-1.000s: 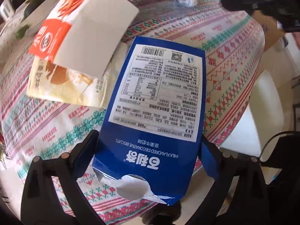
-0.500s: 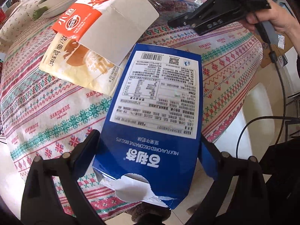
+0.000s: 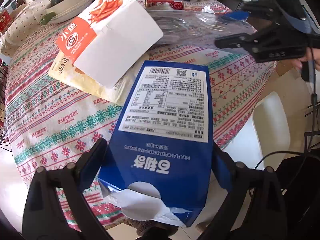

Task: Collect trash
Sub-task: 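Grasp the blue biscuit box with the left tool while the right tool grasps the clear bottle, then carry the blue box and clear bottle over the white bin and open both tools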

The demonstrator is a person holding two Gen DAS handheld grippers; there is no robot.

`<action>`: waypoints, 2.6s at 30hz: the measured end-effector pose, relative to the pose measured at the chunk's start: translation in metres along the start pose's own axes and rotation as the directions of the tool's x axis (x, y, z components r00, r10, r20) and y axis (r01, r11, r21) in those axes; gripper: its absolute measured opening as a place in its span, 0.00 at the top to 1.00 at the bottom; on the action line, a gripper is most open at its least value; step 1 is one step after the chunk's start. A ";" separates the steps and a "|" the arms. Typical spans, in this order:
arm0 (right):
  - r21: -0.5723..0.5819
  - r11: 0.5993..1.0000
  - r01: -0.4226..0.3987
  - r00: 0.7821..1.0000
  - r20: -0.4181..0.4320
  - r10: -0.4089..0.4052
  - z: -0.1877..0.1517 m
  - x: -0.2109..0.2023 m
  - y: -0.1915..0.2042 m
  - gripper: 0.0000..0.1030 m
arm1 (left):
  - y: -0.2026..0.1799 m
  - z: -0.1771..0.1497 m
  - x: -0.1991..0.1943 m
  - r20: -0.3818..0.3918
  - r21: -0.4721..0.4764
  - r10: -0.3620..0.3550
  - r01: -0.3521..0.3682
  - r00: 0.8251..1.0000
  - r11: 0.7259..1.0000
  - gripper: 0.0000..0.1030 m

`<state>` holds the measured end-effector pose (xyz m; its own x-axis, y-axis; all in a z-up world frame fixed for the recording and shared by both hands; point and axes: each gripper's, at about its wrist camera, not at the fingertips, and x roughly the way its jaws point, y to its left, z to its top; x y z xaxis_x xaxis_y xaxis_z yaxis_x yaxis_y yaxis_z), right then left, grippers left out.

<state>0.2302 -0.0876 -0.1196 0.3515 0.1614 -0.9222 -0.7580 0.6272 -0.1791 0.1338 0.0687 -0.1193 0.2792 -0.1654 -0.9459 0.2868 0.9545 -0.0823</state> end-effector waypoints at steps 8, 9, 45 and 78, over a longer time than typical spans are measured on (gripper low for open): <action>0.284 0.956 -0.077 0.997 0.023 0.074 -0.064 -0.049 -0.011 0.38 | -0.025 -0.012 -0.015 0.023 -0.037 -0.002 0.003 1.000 0.999 0.08; 0.316 0.946 -0.078 0.997 0.019 0.076 -0.073 -0.052 -0.011 0.38 | -0.031 -0.013 -0.017 0.025 -0.045 -0.005 0.006 1.000 0.999 0.08; 0.575 0.818 -0.015 0.997 -0.050 0.053 -0.135 -0.038 -0.021 0.39 | -0.084 0.015 0.034 0.038 0.000 0.043 -0.043 0.998 0.999 0.50; 0.710 0.701 -0.067 0.990 0.135 -0.042 -0.216 -0.163 -0.008 0.42 | -0.162 -0.013 -0.037 0.166 0.205 -0.089 0.054 0.982 0.977 0.76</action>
<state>0.0604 -0.2835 -0.0423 0.4538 0.2360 -0.8593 -0.1651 0.9699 0.1792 0.0649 -0.0768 -0.0747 0.4008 -0.2887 -0.8695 0.4830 0.8730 -0.0672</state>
